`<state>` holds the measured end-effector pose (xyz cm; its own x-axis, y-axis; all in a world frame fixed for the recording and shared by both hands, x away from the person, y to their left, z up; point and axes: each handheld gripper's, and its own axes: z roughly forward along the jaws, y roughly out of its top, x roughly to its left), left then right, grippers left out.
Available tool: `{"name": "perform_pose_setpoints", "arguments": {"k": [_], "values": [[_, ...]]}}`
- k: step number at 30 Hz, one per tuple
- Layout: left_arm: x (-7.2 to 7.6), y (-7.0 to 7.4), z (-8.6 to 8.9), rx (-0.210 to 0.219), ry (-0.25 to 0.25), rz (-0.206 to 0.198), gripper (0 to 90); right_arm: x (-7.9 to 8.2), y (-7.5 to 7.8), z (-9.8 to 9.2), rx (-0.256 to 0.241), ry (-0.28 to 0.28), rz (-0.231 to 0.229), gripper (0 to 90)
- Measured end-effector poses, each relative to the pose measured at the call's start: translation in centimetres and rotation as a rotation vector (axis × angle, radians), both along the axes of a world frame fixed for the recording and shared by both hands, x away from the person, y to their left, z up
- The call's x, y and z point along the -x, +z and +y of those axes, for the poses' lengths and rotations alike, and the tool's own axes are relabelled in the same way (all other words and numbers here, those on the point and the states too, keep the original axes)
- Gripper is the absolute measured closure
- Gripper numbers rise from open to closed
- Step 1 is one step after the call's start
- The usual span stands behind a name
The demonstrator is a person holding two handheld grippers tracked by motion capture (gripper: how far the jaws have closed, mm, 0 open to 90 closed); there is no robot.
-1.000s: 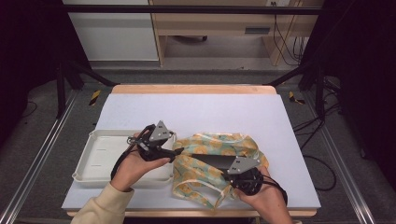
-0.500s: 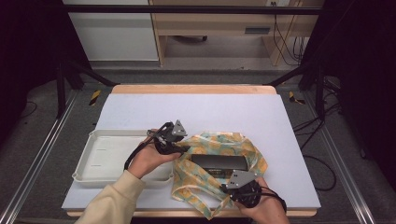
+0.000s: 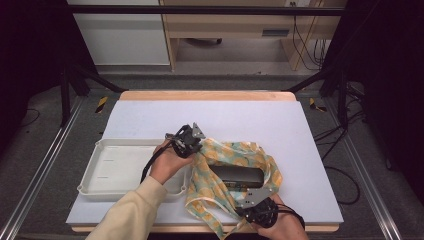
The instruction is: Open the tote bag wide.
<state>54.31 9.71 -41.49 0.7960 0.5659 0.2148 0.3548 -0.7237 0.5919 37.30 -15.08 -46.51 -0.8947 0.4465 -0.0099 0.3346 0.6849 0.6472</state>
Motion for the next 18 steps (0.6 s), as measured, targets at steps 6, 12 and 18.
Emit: {"name": "perform_pose_setpoints", "arguments": {"k": [6,12,18], "values": [[-0.4,0.0,0.3,-0.007,0.012,0.000,88.9,0.1,-0.1,-0.1,-0.004,0.021,0.015,90.0],[0.4,0.0,0.2,0.004,-0.022,0.021,89.8,-0.3,0.3,-0.5,-0.051,-0.044,-0.007,77.0],[1.6,0.4,0.4,0.023,-0.052,0.018,90.0,-0.6,1.9,-0.5,-0.084,-0.113,-0.050,55.9]]}}
